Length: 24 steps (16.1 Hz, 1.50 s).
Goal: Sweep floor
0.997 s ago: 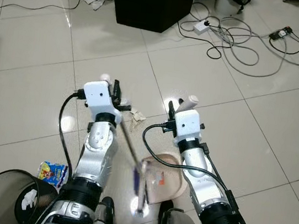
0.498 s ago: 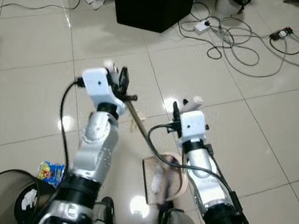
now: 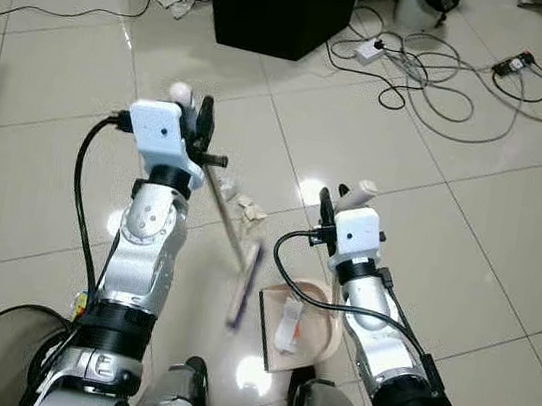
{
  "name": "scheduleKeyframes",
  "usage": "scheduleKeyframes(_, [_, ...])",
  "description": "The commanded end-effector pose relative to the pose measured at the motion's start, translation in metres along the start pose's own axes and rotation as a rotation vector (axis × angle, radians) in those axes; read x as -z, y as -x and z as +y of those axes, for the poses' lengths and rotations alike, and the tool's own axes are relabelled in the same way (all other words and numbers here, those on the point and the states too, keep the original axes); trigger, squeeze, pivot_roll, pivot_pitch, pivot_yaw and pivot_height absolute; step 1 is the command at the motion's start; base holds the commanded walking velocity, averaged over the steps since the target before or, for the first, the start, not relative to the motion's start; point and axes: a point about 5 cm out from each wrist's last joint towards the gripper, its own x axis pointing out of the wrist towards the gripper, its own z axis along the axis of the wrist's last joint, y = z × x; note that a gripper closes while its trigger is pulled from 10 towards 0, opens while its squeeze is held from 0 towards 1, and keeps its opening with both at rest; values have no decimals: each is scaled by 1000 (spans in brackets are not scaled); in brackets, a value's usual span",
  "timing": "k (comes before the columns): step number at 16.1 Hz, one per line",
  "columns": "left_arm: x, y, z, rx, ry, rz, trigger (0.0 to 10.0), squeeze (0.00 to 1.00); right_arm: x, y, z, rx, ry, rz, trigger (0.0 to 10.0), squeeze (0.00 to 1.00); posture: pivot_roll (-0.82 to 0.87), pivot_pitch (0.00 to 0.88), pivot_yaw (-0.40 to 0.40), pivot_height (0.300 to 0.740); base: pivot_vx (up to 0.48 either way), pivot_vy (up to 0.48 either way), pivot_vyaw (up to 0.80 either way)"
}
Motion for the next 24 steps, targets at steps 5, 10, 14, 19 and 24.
scheduleKeyframes(5, [11,10,-2,33,-108,32,10000,0,-5,5,-14,85,-80,-19,10000,0,-64,217,41,740,0,0,0])
scheduleKeyframes(10, [13,18,21,13,-99,61,10000,0,-31,12,-49,261,-129,-106,10000,0,-83,117,83,740,0,0,0])
scheduleKeyframes(14, [33,42,36,42,-181,181,10000,0,-60,5,-68,272,-223,-150,10000,0,-85,31,92,740,0,0,0])
scheduleKeyframes(19, [34,71,38,55,-213,225,10000,0,-89,-4,-73,172,-300,-56,10000,0,-90,0,77,740,0,-112,0])
scheduleKeyframes(24, [30,84,42,16,-222,244,10000,0,-109,-11,-87,197,-373,-69,10000,0,-53,0,59,740,0,-466,0])
